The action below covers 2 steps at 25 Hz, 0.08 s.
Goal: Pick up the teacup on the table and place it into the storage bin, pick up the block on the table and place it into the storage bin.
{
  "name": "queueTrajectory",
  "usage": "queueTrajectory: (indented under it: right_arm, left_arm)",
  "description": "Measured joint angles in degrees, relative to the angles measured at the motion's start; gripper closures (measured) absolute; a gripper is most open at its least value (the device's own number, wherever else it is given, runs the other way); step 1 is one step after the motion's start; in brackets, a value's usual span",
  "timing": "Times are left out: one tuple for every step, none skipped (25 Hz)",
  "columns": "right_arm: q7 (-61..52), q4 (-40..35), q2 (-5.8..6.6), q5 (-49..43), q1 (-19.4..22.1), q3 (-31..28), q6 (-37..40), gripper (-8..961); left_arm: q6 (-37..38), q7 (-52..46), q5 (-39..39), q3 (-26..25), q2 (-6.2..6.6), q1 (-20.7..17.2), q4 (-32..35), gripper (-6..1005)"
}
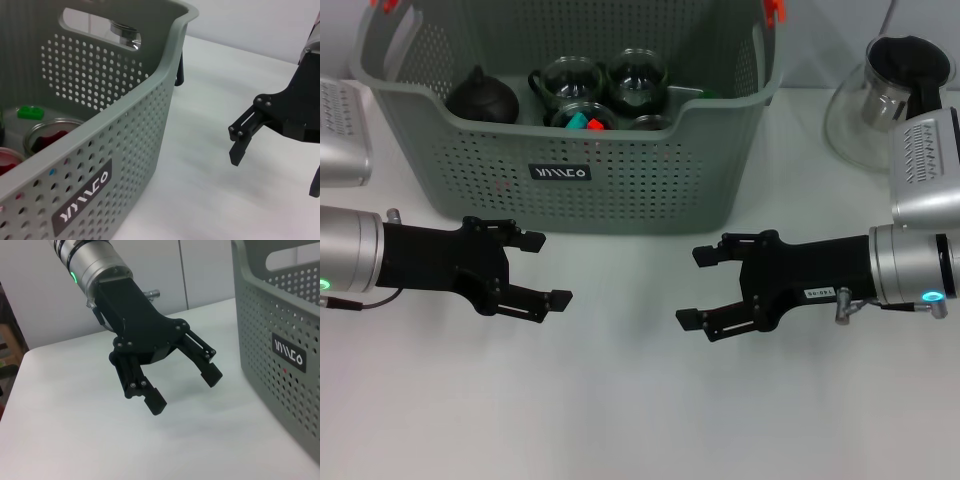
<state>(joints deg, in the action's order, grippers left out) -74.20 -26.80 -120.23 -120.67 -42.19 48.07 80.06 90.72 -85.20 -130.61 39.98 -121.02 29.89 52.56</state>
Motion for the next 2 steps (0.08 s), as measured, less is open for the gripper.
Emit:
queueTrajectory:
  right_arm:
    - [0.0,0.0,0.0,0.0,0.0,0.0,0.0,7]
    - [0.0,0.1,0.0,0.0,0.0,0.0,0.0,7]
  left_arm:
    - [0.0,0.0,-0.1,0.0,0.01,0.0,0.0,84]
    - [0.1,0.0,-0.2,0.0,0.04,0.0,0.0,84]
